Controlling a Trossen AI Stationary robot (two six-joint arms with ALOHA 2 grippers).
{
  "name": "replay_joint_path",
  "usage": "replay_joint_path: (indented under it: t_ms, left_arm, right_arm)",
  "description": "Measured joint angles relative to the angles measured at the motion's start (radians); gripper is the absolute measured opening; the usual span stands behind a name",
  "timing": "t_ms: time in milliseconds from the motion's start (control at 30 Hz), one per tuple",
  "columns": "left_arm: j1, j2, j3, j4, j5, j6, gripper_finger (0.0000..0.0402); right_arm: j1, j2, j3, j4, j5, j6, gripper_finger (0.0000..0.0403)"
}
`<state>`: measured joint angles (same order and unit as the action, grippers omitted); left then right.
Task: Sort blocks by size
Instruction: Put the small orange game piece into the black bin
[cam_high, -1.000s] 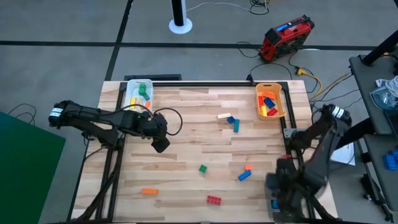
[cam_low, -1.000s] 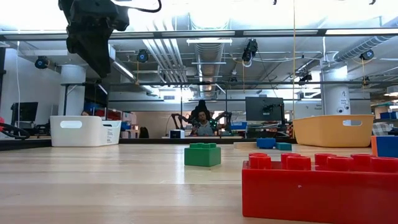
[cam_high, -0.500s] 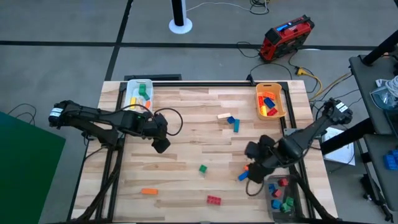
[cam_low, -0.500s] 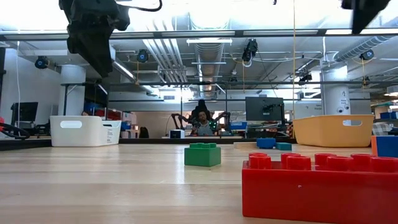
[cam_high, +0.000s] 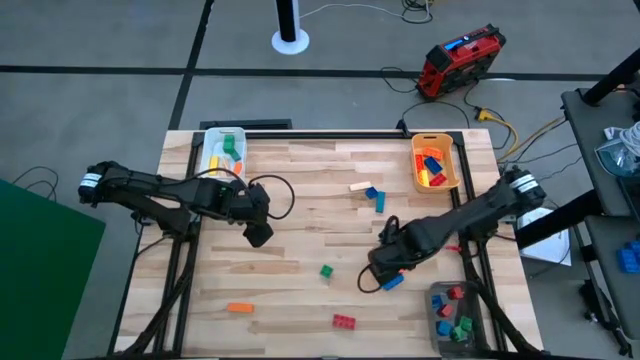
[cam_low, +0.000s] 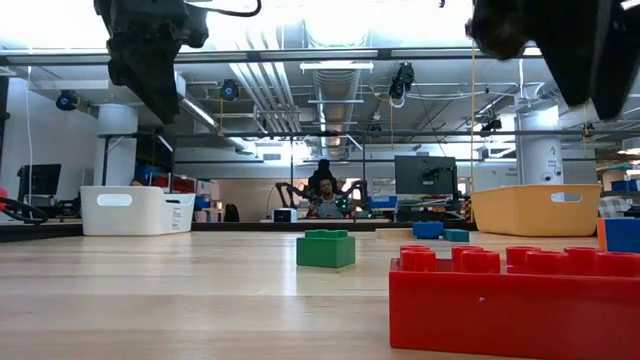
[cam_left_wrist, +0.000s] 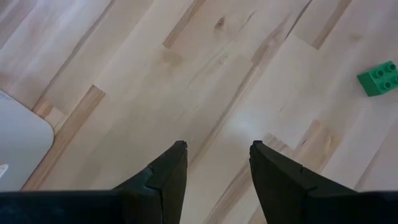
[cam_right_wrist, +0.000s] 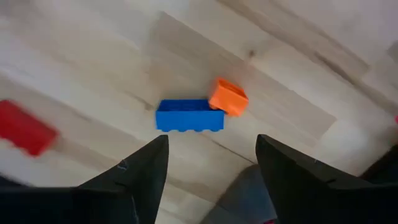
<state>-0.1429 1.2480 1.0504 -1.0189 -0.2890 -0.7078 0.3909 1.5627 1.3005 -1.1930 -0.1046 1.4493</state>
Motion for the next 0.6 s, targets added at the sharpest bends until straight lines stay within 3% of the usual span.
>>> replay_joint_path:
  t_ms: [267,600]
  left_arm:
    - [0.0,0.0,0.0,0.001,-0.012,0.018,0.0152]
    - [0.0,0.0,0.0,0.0,-0.016,0.019,0.0152]
  right_arm:
    - [-0.007,0.107,-0.028,0.064,-0.019,0.062,0.0272]
    - [-0.023,0.038,-0.228,0.204,0.0,0.119,0.0283]
